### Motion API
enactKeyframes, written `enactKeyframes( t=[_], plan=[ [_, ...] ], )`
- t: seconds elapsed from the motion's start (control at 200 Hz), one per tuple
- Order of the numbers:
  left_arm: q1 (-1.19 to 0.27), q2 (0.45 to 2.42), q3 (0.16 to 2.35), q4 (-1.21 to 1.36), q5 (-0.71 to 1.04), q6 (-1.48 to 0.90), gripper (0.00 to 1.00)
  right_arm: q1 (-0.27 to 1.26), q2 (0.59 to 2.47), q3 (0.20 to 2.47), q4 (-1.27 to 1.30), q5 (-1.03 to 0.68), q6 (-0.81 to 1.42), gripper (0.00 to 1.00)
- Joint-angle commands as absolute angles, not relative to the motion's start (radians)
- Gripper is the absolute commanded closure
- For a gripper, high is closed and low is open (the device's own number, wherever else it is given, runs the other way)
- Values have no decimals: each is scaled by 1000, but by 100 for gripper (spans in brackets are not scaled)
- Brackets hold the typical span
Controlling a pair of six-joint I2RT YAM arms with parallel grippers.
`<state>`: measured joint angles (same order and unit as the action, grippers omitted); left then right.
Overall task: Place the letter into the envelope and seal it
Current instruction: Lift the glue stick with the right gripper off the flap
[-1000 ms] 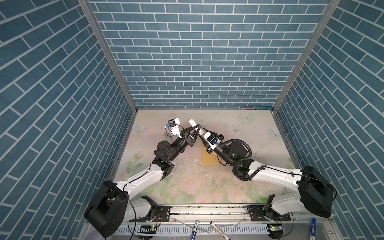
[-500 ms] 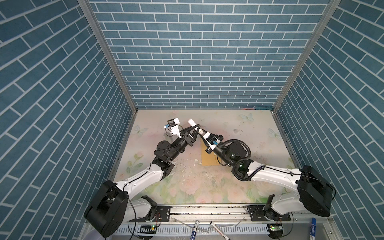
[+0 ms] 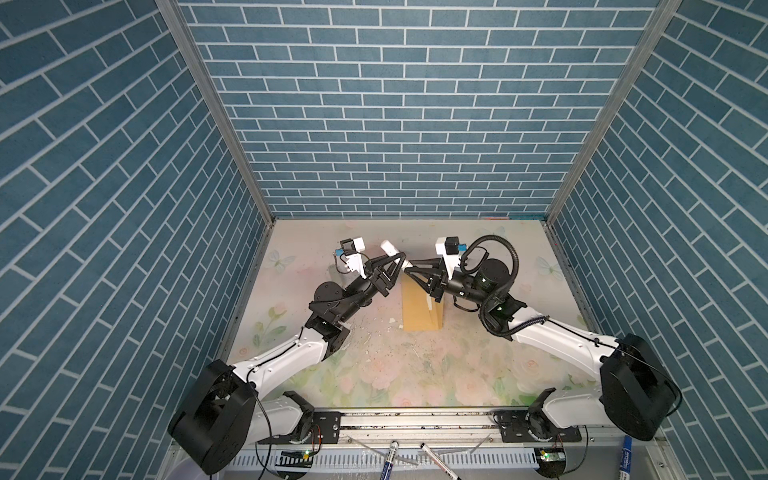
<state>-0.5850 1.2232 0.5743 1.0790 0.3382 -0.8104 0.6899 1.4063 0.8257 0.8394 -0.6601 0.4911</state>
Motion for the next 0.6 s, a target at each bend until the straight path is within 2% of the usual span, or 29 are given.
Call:
enactKeyframes(
  t=[0.0,0.155,0.38,0.46,0.535,0.595],
  plan=[
    [-575,1214,569,1115,392,-751,100,578,1475,929,1110,-727,933,100],
    [-575,1210,565,1114,399,-746,100,557,1574,970,1266,-793,1116,100],
    [-576,1209,569,1100,367,-772,100,557,1579,975,1213,-805,1075,100],
    [-575,1210,572,1092,345,-799,100,559,1543,962,1124,-789,978,91],
    [-575,1210,573,1086,324,-822,100,568,1482,935,1002,-736,823,70],
    [-575,1209,574,1085,316,-835,100,582,1423,893,934,-656,680,60]
  ],
)
